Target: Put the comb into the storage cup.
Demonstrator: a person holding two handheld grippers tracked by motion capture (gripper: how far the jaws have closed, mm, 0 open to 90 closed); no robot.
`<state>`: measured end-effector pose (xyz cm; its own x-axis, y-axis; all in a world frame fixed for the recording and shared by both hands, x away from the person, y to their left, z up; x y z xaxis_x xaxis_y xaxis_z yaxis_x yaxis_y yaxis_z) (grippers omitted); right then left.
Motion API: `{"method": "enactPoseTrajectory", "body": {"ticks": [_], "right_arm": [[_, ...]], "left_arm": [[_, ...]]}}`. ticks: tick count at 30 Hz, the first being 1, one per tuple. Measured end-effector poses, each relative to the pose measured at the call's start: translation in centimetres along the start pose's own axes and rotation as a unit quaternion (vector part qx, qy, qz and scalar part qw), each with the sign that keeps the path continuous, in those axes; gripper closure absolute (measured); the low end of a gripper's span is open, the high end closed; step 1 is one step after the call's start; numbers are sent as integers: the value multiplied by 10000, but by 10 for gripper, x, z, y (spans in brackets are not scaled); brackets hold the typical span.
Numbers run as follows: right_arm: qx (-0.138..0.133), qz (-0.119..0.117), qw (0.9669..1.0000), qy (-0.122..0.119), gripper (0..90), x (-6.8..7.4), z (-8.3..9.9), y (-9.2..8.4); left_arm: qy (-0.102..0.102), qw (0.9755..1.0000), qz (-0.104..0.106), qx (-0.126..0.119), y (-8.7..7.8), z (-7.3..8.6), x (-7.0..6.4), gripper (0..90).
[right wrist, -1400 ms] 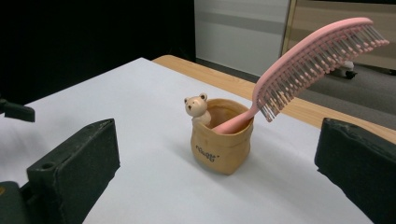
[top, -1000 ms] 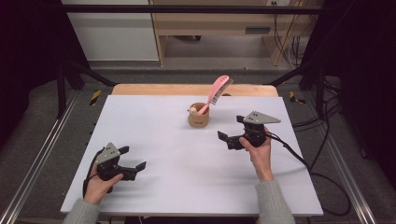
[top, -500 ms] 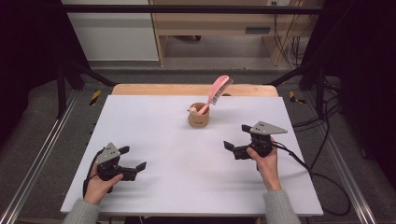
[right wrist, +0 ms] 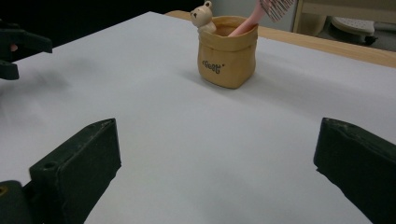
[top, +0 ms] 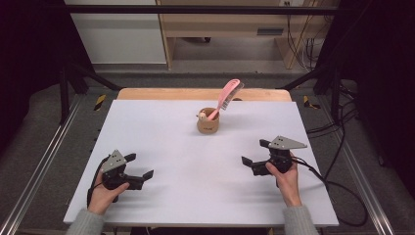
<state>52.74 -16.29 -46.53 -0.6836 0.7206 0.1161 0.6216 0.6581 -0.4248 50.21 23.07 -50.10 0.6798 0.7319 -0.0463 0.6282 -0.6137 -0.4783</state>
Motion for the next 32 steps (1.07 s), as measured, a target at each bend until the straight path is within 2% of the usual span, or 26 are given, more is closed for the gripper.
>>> {"method": "enactPoseTrajectory", "body": {"ticks": [4,10,15,18,23,32], "right_arm": [[0,30,10000,81,16,-5,8,-3],[100,148,9998,12,13,-12,21,-6],[99,73,9999,39,6,-16,28,-9],[242,71,9997,-45,6,-17,36,-8],[352,53,9994,-10,6,-20,45,-9],[425,-1,9991,-90,6,-20,48,-8]], "left_arm": [[1,10000,-3,-14,0,0,0,23],[19,10000,3,-5,1,0,0,23],[24,10000,-15,-1,1,2,1,23],[41,10000,-18,0,1,2,1,23],[47,10000,-19,-11,1,2,1,23],[56,10000,-20,3,2,2,0,23]]}}
Point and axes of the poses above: each handheld gripper's, and its own axes: y roughly forward along the jaws, z roughly out of its underside, x roughly to its left, the point moved 8 cm from there along y, roughly forward along the jaws, and after that the axes turned 2 degrees about x, right-handed, at the moved point
